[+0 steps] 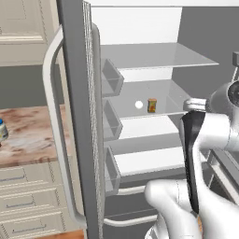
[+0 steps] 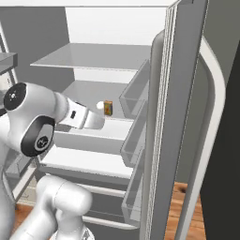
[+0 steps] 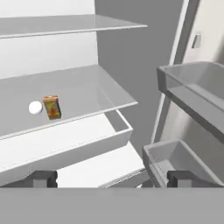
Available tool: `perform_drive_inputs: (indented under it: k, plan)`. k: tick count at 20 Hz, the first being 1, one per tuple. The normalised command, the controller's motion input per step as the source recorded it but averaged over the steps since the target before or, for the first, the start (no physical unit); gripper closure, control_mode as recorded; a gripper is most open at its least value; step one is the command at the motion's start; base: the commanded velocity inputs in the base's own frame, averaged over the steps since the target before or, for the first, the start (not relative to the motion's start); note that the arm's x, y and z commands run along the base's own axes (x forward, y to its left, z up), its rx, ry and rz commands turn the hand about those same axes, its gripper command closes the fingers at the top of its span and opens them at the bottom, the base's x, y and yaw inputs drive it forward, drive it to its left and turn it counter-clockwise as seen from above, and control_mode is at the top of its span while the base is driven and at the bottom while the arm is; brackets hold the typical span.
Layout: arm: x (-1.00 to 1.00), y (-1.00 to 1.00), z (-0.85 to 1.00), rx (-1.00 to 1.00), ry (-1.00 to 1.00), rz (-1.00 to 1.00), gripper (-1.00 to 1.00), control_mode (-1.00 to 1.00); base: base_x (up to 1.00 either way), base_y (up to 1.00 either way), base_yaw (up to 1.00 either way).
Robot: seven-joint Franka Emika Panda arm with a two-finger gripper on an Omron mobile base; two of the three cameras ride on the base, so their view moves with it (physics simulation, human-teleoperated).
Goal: Place the mayonnaise and ketchup from the counter to the top shelf of the fridge. If the existing items in the fridge are on the top shelf, move them to other shelves.
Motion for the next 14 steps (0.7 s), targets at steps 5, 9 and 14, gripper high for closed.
perform_drive_inputs:
  k: [5, 9, 14]
  plan:
    - [-0.43, 0.07, -0.04, 0.17, 0.32, -0.01, -1.0, -1.0, 0.0, 0.0, 0.0]
    - [-0.07, 0.0, -0.08, 0.0, -0.01, 0.0, -1.0, -1.0, 0.0, 0.0, 0.0]
    - [-0.38, 0.05, -0.16, 0.02, -0.04, 0.01, -1.0, -1.0, 0.0, 0.0, 0.0]
